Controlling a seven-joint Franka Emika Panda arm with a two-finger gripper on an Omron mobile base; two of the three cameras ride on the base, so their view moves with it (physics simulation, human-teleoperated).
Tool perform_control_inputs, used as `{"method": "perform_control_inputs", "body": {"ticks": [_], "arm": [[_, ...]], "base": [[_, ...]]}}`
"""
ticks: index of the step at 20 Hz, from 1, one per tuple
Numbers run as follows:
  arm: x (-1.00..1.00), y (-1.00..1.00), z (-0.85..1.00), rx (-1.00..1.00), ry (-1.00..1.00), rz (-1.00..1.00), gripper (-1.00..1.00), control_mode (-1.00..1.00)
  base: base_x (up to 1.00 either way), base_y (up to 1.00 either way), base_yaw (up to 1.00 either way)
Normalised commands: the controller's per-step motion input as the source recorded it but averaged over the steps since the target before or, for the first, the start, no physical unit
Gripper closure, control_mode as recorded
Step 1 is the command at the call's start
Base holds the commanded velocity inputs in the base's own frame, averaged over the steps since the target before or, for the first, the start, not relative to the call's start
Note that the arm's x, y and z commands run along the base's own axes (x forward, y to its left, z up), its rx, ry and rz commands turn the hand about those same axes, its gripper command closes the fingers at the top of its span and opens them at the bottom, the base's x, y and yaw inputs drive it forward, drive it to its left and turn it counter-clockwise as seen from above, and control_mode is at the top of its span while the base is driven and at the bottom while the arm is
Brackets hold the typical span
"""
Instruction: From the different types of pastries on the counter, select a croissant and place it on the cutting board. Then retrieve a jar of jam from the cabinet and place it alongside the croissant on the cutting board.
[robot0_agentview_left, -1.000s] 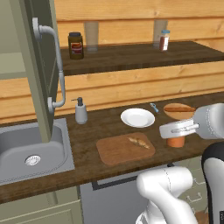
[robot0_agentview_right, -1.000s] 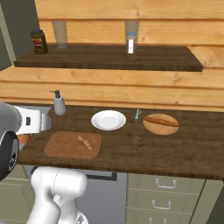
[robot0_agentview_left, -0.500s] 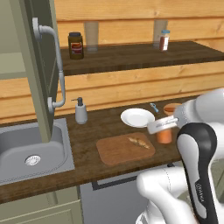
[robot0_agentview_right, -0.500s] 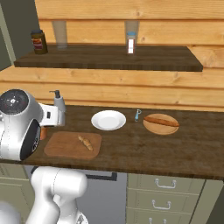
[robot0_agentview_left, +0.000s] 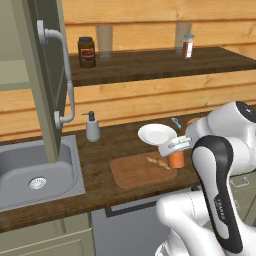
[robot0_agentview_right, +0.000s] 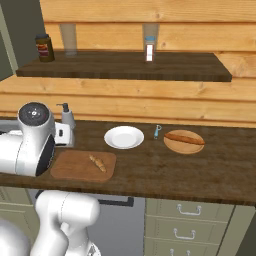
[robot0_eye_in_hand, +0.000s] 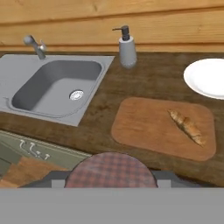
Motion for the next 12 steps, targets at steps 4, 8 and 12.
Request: {"method": "perform_control_inputs", "body": {"ticks": [4, 8, 12], "arm": [[0.36, 0.35, -0.78, 0.04, -0.13, 0.01, 1.00, -1.00], [0.16, 0.16, -0.72, 0.00, -0.19, 0.00, 1.00, -1.00], [0.00, 0.03, -0.49, 0.00, -0.37, 0.00, 1.00, -1.00]], "base": [[0.00, 0.00, 0.00], [0.00, 0.00, 0.00], [0.00, 0.00, 0.00]]}}
